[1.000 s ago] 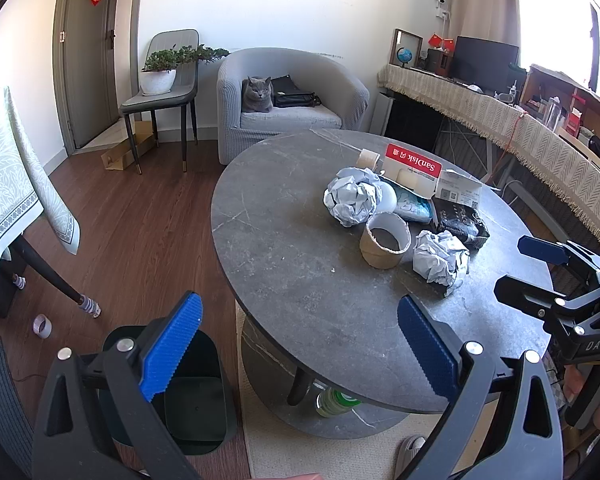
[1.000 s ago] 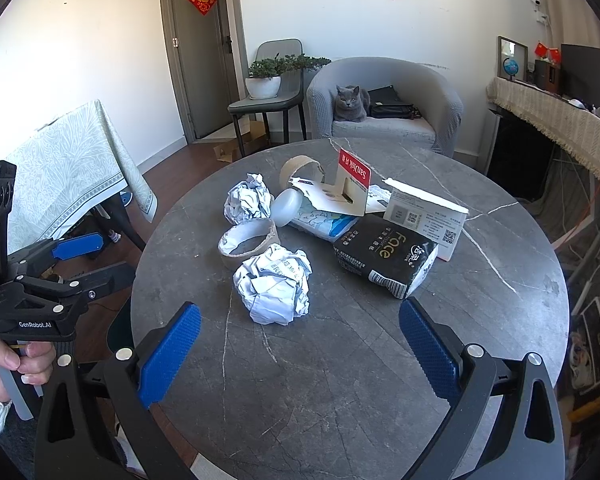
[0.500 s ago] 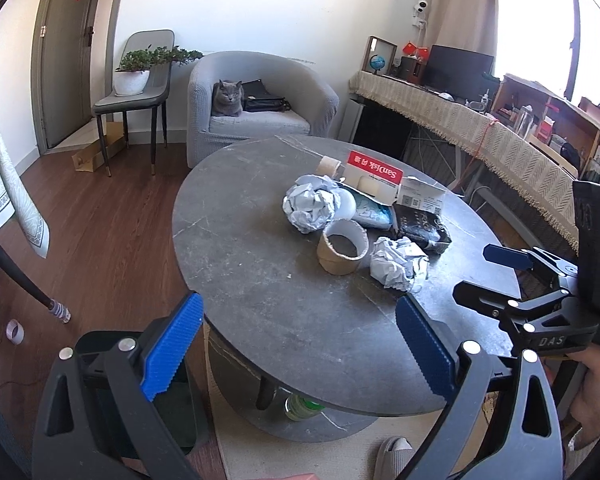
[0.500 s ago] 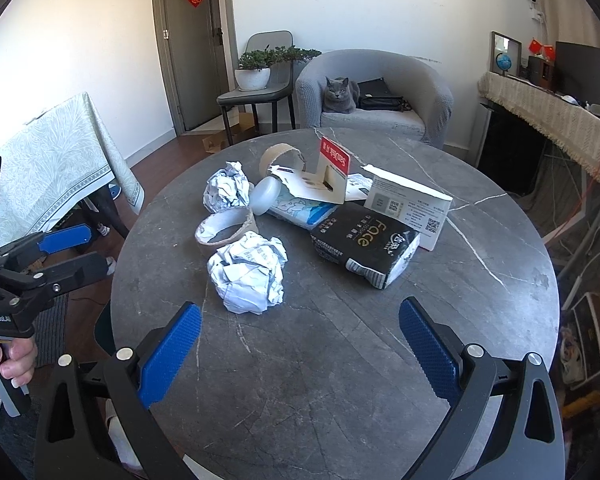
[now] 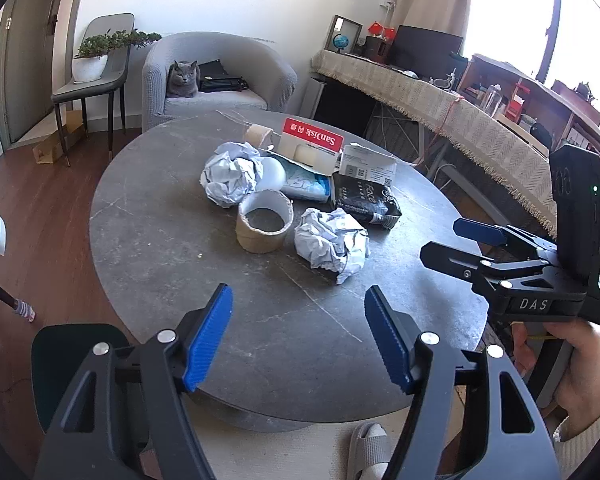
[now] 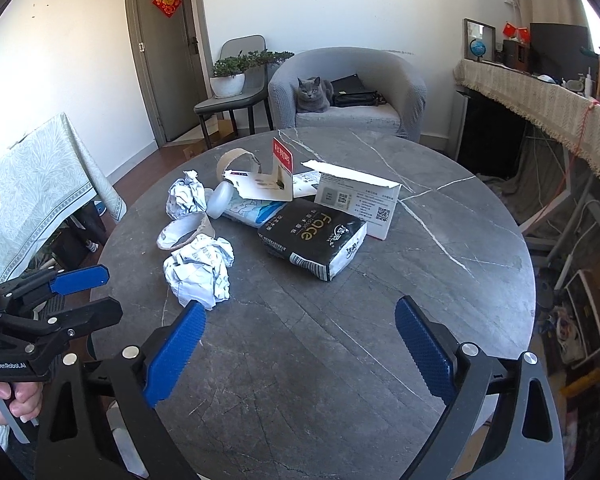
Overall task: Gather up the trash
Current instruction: 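Reach the left gripper to the crumpled white paper ball and close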
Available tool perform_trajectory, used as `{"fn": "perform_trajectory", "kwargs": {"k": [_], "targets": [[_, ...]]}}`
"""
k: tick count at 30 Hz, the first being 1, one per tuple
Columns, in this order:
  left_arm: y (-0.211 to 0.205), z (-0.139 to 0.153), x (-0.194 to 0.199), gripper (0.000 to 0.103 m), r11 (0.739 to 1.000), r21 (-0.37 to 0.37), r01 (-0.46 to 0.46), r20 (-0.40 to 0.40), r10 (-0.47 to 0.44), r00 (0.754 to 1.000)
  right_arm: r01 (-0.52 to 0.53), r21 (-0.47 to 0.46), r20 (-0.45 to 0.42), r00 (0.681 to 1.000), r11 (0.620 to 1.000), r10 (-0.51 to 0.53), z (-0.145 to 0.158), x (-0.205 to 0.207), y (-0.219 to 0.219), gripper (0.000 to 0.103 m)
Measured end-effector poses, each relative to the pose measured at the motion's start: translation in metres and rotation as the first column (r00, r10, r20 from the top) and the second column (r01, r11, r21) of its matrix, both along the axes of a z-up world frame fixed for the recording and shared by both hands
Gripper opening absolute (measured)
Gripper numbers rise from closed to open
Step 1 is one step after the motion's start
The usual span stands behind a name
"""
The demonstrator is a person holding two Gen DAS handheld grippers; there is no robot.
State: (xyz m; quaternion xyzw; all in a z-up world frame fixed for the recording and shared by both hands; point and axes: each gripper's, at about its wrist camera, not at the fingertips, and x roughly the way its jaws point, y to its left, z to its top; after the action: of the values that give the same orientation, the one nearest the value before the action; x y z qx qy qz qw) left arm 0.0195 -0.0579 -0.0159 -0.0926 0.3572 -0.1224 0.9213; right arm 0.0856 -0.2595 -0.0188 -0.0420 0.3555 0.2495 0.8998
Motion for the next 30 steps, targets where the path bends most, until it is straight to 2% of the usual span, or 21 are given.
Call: {"fn": "perform_trajectory", "kwargs": {"k": [5, 11, 18, 25, 28, 30], "targets": [[-0.017, -0.004, 0.008, 0.060, 1.000, 0.012, 0.023, -0.013, -0.023, 1.000, 0.015, 0.000, 0.000, 1.000, 1.000, -0.015, 0.000, 0.000, -0.012, 0.096], [-0.033, -0.010, 0.021, 0.059, 1.000, 0.022, 0.021, -0.027, -0.021, 0.999, 0.038, 0.003, -0.001, 0.999, 0.999, -0.038, 0.000, 0.006, -0.029, 0.096], [-0.046, -0.017, 0.043, 0.069, 0.998, 0.058, -0.020, -0.040, 0.022, 0.999, 0.055, 0.009, 0.000, 0.999, 0.998, -0.055, 0.001, 0.017, -0.043, 0.096], [-0.049, -0.018, 0.057, 0.069, 0.997, 0.060, -0.041, -0.025, 0.042, 0.999, 0.044, 0.015, -0.003, 0.999, 0.999, -0.044, 0.003, 0.026, -0.046, 0.096], [-0.048, -0.018, 0.060, 0.057, 0.997, 0.063, -0.050, -0.024, 0.051, 0.998, 0.026, 0.024, -0.009, 1.000, 0.999, -0.025, 0.002, 0.029, -0.045, 0.096], [-0.045, -0.017, 0.062, 0.053, 0.997, 0.052, -0.048, -0.025, 0.049, 0.998, 0.007, 0.032, -0.010, 1.000, 0.999, -0.007, 0.003, 0.030, -0.042, 0.096]]}}
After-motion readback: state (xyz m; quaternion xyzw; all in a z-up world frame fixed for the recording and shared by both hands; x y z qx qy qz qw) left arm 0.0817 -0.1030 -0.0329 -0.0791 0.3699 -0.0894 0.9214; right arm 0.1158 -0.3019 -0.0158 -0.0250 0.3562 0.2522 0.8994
